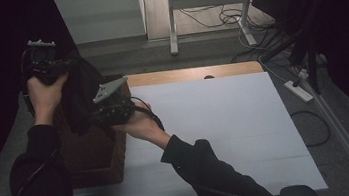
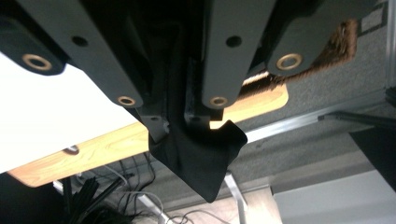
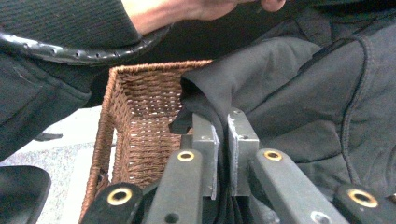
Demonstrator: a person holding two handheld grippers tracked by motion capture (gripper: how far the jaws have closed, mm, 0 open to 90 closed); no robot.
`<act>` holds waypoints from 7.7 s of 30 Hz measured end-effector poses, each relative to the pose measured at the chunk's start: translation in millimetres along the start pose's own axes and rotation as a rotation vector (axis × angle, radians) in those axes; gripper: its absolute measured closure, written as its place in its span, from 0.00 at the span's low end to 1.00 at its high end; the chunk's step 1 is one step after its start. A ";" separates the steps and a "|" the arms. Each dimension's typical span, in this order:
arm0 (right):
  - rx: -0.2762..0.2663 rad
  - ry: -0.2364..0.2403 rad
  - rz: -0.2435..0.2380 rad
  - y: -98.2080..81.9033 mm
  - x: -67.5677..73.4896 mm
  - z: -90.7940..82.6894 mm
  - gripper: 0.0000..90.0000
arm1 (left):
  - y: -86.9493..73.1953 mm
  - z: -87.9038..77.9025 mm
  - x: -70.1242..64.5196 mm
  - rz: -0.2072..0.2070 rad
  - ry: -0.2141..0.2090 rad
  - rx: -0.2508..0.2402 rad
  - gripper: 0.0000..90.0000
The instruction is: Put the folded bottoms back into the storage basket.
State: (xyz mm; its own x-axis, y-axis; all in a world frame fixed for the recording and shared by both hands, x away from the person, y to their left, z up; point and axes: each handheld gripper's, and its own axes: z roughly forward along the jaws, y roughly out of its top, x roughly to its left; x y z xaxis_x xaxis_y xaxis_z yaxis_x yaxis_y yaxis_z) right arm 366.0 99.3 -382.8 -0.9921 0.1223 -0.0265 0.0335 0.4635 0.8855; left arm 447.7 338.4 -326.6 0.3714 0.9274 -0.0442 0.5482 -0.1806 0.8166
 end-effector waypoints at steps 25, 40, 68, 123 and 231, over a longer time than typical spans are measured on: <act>0.153 0.065 0.067 -43.8 7.0 66.2 0.94 | -78.8 52.0 27.9 -0.046 -0.030 0.162 0.91; 0.185 0.107 0.061 -47.1 19.2 96.6 0.66 | -111.4 52.9 51.9 -0.123 0.129 0.259 0.54; 0.157 -0.112 0.153 -72.4 -18.3 -54.6 0.00 | -104.4 130.2 -17.8 -0.070 -0.149 0.448 0.24; 0.168 -0.175 0.235 -146.3 -25.6 -137.3 0.00 | -100.9 92.6 -27.0 -0.071 -0.223 0.253 0.19; 0.168 -0.287 0.336 -217.0 24.3 -235.3 0.00 | -209.9 -74.6 -141.2 0.031 -0.215 0.038 0.00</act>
State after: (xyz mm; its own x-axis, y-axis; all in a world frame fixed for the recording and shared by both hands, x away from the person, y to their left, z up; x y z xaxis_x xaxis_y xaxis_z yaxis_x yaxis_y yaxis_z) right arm 306.3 -204.9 -466.4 -0.8505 0.5164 0.1001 0.3892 0.4897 0.7802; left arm 224.3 269.8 -448.7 0.5375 0.8309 -0.1441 0.5601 -0.2240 0.7975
